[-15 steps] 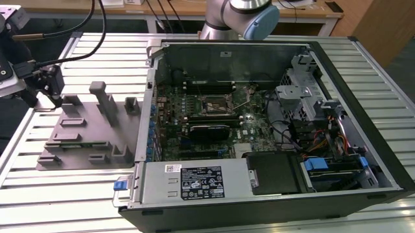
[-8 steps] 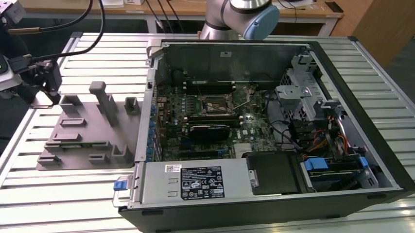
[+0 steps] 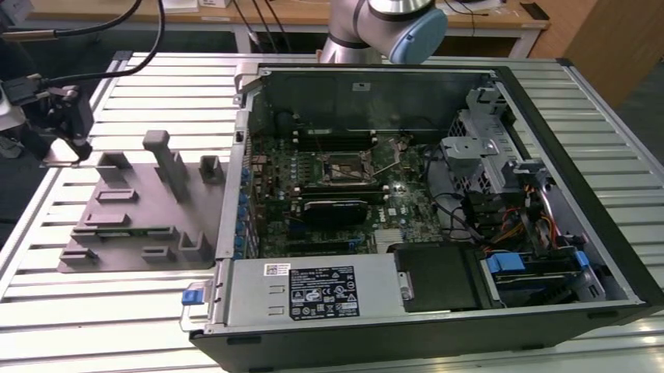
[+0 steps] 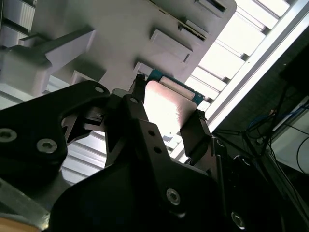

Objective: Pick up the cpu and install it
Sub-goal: 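Pick up the cpu and move it towards the insertion slot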

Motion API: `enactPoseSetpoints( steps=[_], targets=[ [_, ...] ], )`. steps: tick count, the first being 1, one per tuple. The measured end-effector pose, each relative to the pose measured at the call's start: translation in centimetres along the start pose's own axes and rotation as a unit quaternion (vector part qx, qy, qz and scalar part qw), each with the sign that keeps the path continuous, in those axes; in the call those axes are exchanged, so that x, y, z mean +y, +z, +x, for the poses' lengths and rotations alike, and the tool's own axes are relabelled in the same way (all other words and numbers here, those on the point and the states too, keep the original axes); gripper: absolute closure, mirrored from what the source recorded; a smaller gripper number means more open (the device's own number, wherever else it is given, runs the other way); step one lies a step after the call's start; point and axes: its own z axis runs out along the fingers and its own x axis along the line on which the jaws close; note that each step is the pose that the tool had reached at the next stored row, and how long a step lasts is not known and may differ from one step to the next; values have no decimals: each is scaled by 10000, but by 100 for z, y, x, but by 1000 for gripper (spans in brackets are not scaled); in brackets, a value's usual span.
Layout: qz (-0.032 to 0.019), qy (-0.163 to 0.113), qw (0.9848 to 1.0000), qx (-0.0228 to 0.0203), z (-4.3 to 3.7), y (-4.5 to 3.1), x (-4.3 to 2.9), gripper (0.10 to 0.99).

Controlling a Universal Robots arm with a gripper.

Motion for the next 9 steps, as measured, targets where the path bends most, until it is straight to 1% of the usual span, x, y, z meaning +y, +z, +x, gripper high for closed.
enactPoseSetpoints(
  steps=[9],
  targets=[
    [0, 0, 10000, 1, -4, -173, 8, 545]
  ],
)
